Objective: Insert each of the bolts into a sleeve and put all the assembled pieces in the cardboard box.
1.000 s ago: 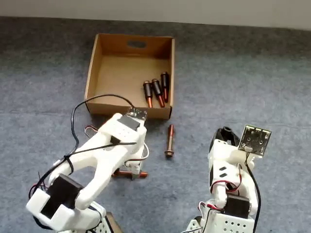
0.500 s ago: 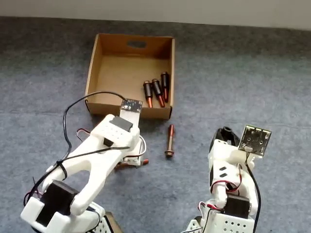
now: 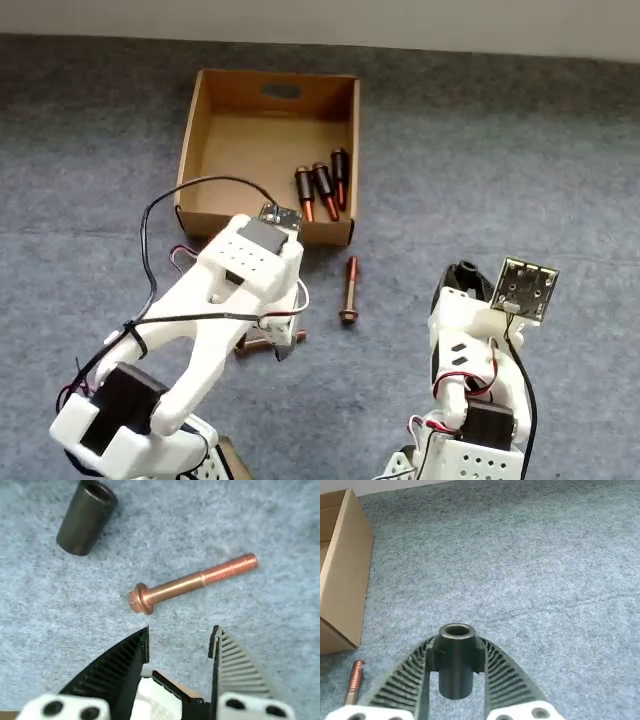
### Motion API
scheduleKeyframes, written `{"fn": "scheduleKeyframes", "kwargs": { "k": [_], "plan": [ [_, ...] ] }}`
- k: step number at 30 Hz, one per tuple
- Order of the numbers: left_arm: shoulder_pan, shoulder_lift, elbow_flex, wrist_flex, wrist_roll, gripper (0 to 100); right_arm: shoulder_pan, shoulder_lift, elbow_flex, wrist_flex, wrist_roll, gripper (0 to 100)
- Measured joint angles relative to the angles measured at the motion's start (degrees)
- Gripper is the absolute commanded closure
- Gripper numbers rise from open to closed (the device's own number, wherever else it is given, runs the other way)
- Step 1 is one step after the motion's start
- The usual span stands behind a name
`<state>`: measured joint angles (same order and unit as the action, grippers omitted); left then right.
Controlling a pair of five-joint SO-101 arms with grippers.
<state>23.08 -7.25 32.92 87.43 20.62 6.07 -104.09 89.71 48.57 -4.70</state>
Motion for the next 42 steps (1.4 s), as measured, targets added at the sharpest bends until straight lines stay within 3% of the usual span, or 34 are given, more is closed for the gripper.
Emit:
{"fn": "scheduleKeyframes", "kwargs": {
  "k": [6, 14, 22, 32, 42],
  "plan": [
    [-0.09, 0.0, 2.11, 0.44, -3.43, 78, 0.0, 0.0, 0.0, 0.0, 0.0, 99.2],
    [0.09, 0.09, 10.11, -11.87, -4.31, 78, 0.0, 0.0, 0.0, 0.0, 0.0, 99.2],
    [0.09, 0.09, 14.15, -18.81, -4.48, 78, 0.0, 0.0, 0.0, 0.0, 0.0, 99.2],
    [0.18, 0.26, 13.36, -20.22, -4.48, 78, 0.0, 0.0, 0.0, 0.0, 0.0, 99.2],
    [-5.71, 0.26, 13.1, -25.93, 0.18, 78, 0.0, 0.0, 0.0, 0.0, 0.0, 99.2]
  ]
}}
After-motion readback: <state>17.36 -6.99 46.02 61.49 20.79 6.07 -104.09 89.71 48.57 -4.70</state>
